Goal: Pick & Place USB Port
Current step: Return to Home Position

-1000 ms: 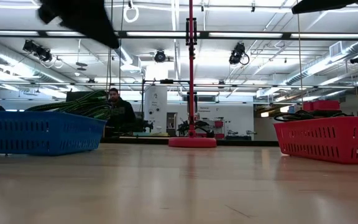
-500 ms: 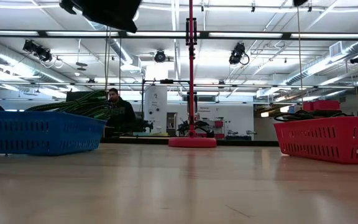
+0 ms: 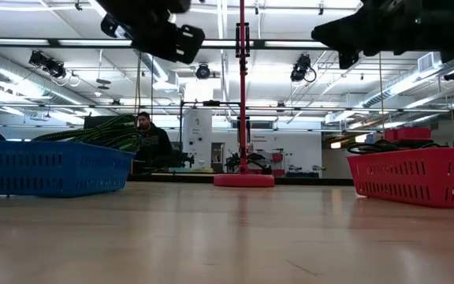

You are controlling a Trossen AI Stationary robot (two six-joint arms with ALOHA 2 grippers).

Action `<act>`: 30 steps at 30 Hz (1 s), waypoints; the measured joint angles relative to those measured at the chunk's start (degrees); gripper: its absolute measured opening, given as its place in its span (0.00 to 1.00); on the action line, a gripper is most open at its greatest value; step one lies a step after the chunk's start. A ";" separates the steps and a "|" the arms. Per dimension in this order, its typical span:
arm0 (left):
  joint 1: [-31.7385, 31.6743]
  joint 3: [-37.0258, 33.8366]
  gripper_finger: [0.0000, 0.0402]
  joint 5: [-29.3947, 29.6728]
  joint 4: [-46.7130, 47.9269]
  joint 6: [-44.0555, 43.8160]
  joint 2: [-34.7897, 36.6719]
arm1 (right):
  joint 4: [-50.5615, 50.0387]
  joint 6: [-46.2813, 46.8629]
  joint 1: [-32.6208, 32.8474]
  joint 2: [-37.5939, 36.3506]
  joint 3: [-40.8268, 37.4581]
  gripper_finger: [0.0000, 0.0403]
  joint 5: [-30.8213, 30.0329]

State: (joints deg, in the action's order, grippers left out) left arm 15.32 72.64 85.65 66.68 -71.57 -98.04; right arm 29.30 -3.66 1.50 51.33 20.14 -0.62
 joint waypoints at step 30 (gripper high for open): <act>-22.27 0.03 0.02 -61.96 -81.82 74.46 -8.76 | -5.19 3.43 -13.10 0.00 -5.90 0.12 14.51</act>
State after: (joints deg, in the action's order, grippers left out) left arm -6.96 72.67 23.69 -15.13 2.89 -106.80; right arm 24.11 -0.23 -11.60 51.33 14.24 13.89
